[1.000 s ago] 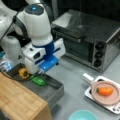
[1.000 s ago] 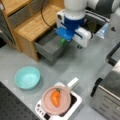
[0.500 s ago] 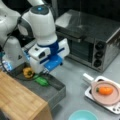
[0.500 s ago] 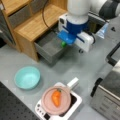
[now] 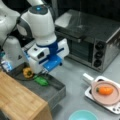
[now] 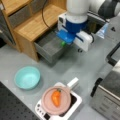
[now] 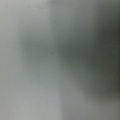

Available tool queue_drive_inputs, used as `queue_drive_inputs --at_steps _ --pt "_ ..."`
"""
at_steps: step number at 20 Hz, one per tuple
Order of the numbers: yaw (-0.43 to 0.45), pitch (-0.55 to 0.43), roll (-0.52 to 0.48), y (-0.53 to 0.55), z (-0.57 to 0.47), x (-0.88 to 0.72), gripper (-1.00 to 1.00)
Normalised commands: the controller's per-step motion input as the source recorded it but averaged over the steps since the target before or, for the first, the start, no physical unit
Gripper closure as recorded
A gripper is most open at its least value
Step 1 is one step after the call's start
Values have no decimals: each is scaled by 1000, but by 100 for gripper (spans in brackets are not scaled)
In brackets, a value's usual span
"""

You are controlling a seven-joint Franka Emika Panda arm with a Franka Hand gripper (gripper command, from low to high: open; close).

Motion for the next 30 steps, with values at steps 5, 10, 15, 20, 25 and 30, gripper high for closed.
queue_drive_inputs --at_steps 5,10,15,20,25,30 --pt "39 77 2 -51 163 4 -100" --pt "57 114 12 -48 237 0 -100" --pt "68 130 32 -17 213 57 -100" --pt "115 112 85 113 196 114 -100" --pt "302 57 178 172 217 185 -100" --pt "235 79 155 108 171 270 -100"
